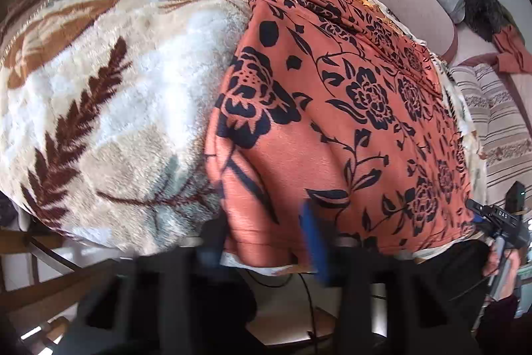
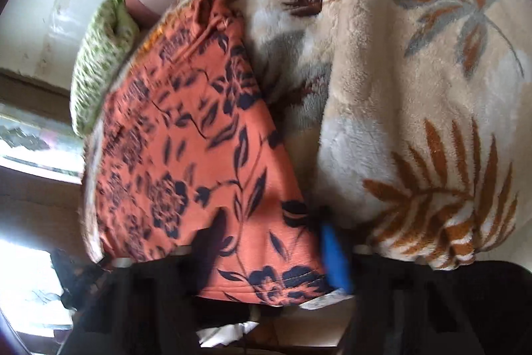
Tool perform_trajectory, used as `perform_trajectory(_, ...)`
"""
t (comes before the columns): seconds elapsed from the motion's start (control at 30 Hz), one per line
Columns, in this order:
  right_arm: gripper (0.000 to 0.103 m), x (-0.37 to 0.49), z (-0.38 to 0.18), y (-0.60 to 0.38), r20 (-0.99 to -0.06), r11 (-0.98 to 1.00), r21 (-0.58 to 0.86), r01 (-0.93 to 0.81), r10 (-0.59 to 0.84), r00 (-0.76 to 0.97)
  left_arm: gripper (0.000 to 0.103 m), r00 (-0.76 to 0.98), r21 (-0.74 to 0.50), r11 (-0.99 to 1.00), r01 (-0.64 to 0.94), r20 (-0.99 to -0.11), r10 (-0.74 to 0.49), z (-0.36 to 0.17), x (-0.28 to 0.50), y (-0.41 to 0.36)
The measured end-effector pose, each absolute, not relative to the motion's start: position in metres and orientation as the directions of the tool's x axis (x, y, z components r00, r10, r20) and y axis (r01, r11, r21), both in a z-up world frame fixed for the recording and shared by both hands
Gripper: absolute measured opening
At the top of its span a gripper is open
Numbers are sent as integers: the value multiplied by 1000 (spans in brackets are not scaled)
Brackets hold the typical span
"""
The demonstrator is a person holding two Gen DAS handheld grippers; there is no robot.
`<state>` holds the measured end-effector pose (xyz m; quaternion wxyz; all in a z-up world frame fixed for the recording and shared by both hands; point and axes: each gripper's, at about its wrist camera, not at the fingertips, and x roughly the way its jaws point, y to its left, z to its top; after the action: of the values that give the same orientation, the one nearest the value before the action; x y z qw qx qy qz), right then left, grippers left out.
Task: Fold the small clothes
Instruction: 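Pinch the hem edge of the coral dress with both grippers, then lift the hem with both grippers and fold it over toward the neckline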
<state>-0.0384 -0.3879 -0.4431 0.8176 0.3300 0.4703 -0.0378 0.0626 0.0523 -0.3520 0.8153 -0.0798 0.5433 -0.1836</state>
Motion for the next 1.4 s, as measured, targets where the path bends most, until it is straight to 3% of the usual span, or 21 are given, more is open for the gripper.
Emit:
perform_trajectory(0.03,12,-37,-444,-383,-809,800,485,352,258,529,13,339,-331,918,220,-856,-390,-353,63,53)
perform_trajectory(0.17,8,-38,-435,-371,-834,852,422,311,230,501,8,331,-358,905,230,-846,-419,-352,65,56)
perform_trajectory(0.47,7,-31,-370,-395,-574,669,728,149,476,666,7,324,-521,801,294,-734,-597,-302,87,64)
perform_trajectory(0.6,7,-10,-338,-406,-454,598,797,80,507,733,7,349,-565,764,311,-680,-645,-264,115,68)
perform_trajectory(0.83,7,77,-294,-439,-366,562,825,54,460,809,7,390,-606,730,315,-618,-682,-221,209,57)
perform_trajectory(1.07,7,198,-287,-500,-363,529,839,124,376,853,7,414,-632,737,240,-619,-667,-226,354,24)
perform_trajectory(1.17,7,253,-308,-525,-379,482,857,184,347,858,7,413,-637,744,203,-633,-655,-243,407,9)
perform_trajectory(1.3,7,316,-356,-545,-449,425,857,292,336,828,8,368,-578,806,124,-728,-579,-294,469,-17)
perform_trajectory(1.4,11,343,-400,-558,-440,301,889,345,358,824,9,350,-603,795,62,-733,-584,-332,491,-21)
